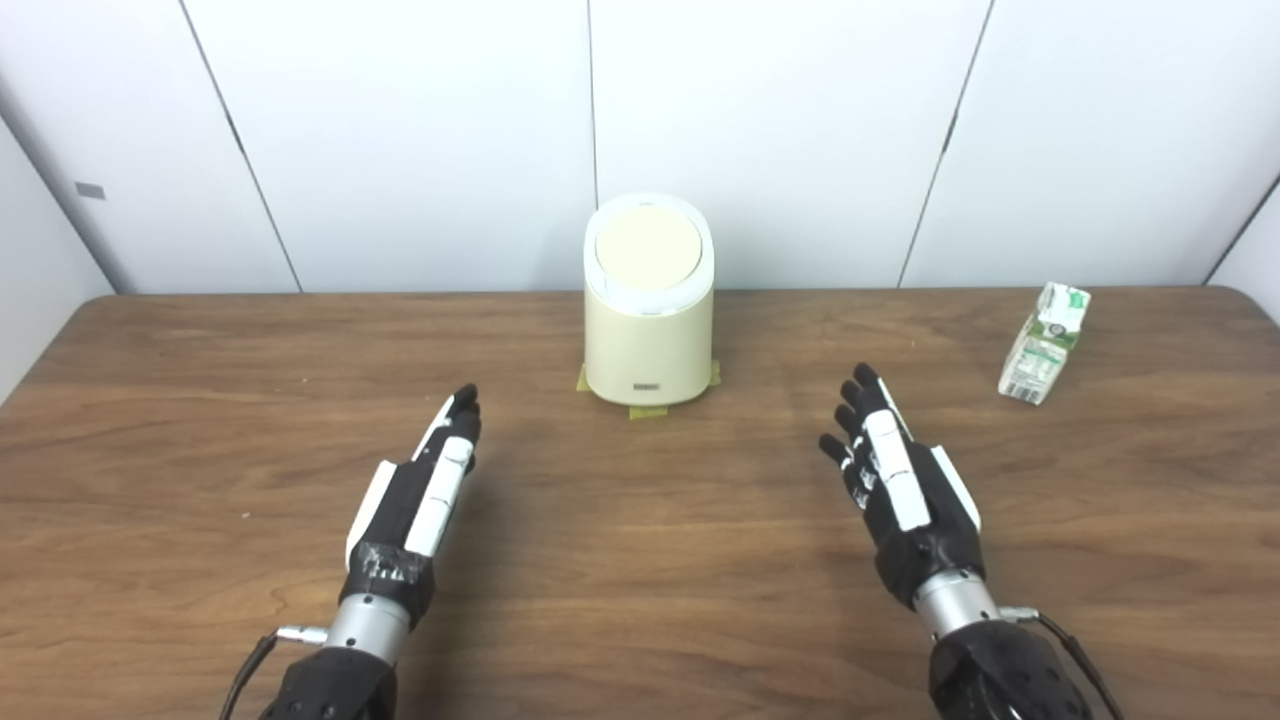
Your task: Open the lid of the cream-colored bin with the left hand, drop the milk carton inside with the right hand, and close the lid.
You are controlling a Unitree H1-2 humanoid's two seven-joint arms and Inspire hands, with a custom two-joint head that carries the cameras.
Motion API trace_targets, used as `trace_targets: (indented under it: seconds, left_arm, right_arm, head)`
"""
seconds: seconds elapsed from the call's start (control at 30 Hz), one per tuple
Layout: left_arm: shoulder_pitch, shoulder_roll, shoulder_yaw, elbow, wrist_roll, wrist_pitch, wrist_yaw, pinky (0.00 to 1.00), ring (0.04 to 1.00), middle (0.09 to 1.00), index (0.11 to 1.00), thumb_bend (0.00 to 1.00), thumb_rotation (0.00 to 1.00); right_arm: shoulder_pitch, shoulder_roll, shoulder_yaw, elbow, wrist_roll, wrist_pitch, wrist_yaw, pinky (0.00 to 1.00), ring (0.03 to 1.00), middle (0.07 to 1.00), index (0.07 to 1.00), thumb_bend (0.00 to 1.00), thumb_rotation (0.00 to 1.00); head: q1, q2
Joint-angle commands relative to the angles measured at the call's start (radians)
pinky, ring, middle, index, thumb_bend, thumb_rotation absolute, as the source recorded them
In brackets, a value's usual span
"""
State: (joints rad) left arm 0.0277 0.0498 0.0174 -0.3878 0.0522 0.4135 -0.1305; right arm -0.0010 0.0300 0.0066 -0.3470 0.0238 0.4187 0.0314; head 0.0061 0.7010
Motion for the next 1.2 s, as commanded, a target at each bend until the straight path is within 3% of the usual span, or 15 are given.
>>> trace_targets:
  seconds: [0.0,0.13,0.27,0.57,0.77,0.83,0.9,1.1,1.17]
  left_arm:
    - [-0.022,0.009,-0.003,-0.019,-0.017,-0.023,-0.002,1.00,1.000,1.000,1.000,0.72,0.97]
    - [-0.014,-0.005,0.009,-0.023,-0.061,-0.014,0.004,1.00,1.000,1.000,1.000,0.72,1.00]
    - [-0.002,-0.026,0.020,-0.017,-0.093,-0.040,0.021,1.00,1.000,1.000,1.000,0.71,1.00]
    - [0.024,-0.038,0.018,-0.003,-0.107,-0.100,0.043,1.00,1.000,1.000,1.000,0.67,1.00]
    - [0.043,-0.031,0.002,0.013,-0.084,-0.150,0.048,1.00,1.000,1.000,1.000,0.55,1.00]
    - [0.046,-0.026,0.000,0.024,-0.071,-0.164,0.053,1.00,1.000,1.000,1.000,0.53,1.00]
    - [0.046,-0.023,0.002,0.033,-0.064,-0.175,0.058,1.00,1.000,1.000,1.000,0.53,1.00]
    - [-0.014,0.023,-0.004,0.038,0.013,-0.161,0.062,0.95,0.991,1.000,1.000,0.53,0.90]
    - [-0.066,0.050,-0.019,0.018,0.067,-0.123,0.056,0.91,0.972,0.989,1.000,0.51,0.77]
  right_arm:
    - [-0.029,-0.009,0.017,-0.018,-0.042,-0.061,-0.013,0.90,1.000,1.000,1.000,0.56,0.90]
    - [-0.024,-0.023,0.037,-0.032,-0.094,-0.057,-0.025,0.94,1.000,1.000,1.000,0.61,0.95]
    - [-0.014,-0.025,0.033,-0.035,-0.093,-0.069,-0.027,0.97,1.000,1.000,1.000,0.58,0.98]
    - [0.018,-0.030,0.033,-0.027,-0.098,-0.102,-0.030,0.94,1.000,1.000,1.000,0.56,1.00]
    - [0.047,-0.036,0.043,-0.005,-0.119,-0.152,-0.036,0.92,0.981,0.998,1.000,0.56,1.00]
    - [0.060,-0.045,0.050,0.012,-0.129,-0.193,-0.032,0.91,0.978,0.996,1.000,0.55,1.00]
    - [0.068,-0.050,0.054,0.024,-0.136,-0.220,-0.030,0.90,0.974,0.996,1.000,0.55,1.00]
    - [0.087,-0.052,0.050,0.039,-0.125,-0.254,-0.022,0.91,0.971,0.991,1.000,0.56,1.00]
    - [0.088,-0.054,0.047,0.048,-0.117,-0.268,-0.019,0.91,0.972,0.989,1.000,0.57,1.00]
  head:
    - [0.005,-0.003]
    - [0.011,-0.018]
    - [0.013,-0.037]
    - [0.016,-0.138]
    - [0.032,-0.191]
    - [0.033,-0.226]
    - [0.033,-0.235]
    - [0.043,-0.273]
    - [0.046,-0.277]
